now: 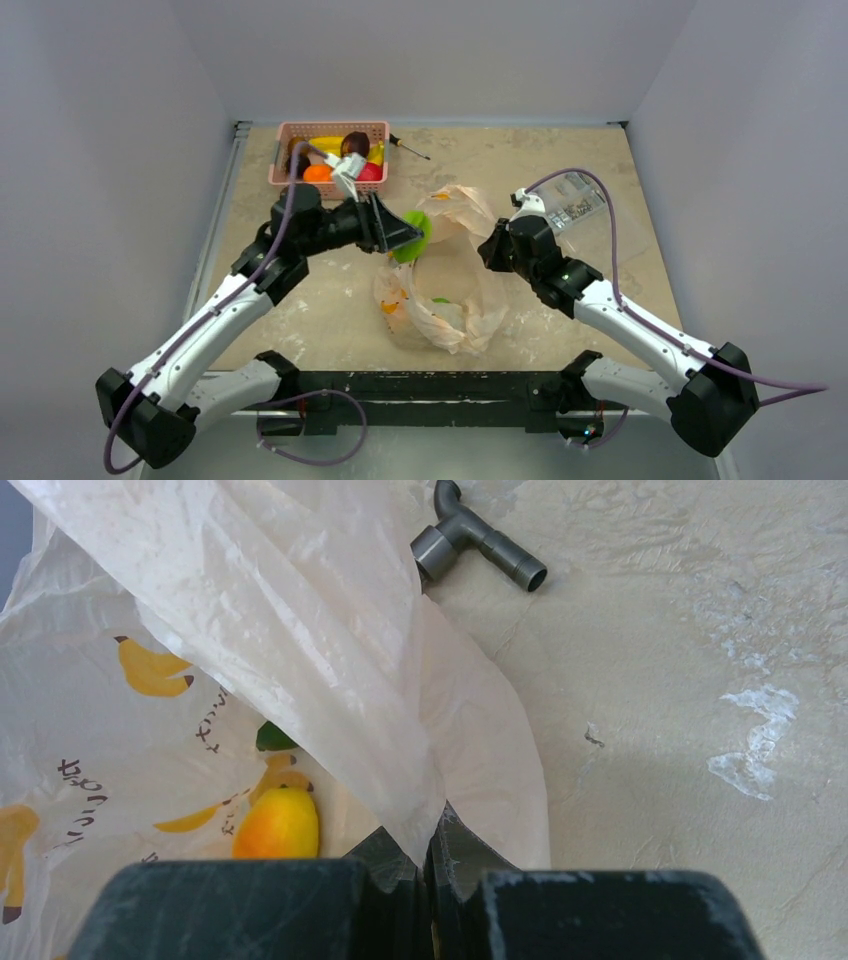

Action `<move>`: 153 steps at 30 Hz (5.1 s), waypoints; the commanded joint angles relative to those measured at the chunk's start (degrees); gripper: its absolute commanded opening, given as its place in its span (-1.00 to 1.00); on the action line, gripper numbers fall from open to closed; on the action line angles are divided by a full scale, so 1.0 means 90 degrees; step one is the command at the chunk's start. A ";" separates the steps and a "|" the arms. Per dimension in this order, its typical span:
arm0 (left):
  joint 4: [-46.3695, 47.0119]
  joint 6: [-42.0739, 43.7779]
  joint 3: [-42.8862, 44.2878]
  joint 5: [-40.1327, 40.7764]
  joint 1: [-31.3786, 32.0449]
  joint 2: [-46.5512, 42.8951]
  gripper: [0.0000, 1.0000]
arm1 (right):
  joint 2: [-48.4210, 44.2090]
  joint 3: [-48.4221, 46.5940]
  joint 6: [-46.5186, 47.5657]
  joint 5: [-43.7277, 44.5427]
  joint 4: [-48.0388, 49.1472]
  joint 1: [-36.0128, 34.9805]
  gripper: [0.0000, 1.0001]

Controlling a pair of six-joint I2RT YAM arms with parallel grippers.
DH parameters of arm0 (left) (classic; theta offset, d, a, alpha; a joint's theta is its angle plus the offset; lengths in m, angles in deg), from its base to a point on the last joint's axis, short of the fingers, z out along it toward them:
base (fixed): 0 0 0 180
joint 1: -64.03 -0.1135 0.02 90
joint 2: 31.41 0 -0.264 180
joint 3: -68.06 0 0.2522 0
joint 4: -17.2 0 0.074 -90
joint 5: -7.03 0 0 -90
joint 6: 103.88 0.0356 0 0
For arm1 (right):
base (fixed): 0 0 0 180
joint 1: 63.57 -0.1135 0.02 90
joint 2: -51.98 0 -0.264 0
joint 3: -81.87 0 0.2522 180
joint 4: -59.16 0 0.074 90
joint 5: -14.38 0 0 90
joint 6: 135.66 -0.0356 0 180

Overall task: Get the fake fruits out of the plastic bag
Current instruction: Take out the fake fruit from the plastic bag, then place the fake fruit in the bin, then take out the fake fruit from the plastic bag.

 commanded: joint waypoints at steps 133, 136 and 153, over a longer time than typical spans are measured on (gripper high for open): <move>-0.1519 -0.0482 -0.0163 0.2329 0.2337 -0.1442 0.72 | 0.1226 -0.2980 0.1623 0.0566 -0.2610 -0.0510 0.26; -0.1054 -0.0205 0.0135 0.3033 0.3009 -0.0852 0.71 | 0.0813 -0.2776 0.1382 0.0831 -0.2999 -0.0514 0.70; -0.1070 0.0262 0.1079 0.4091 0.3518 0.0563 0.68 | -0.0794 -0.0367 -0.1285 -0.0450 -0.1691 -0.0550 0.98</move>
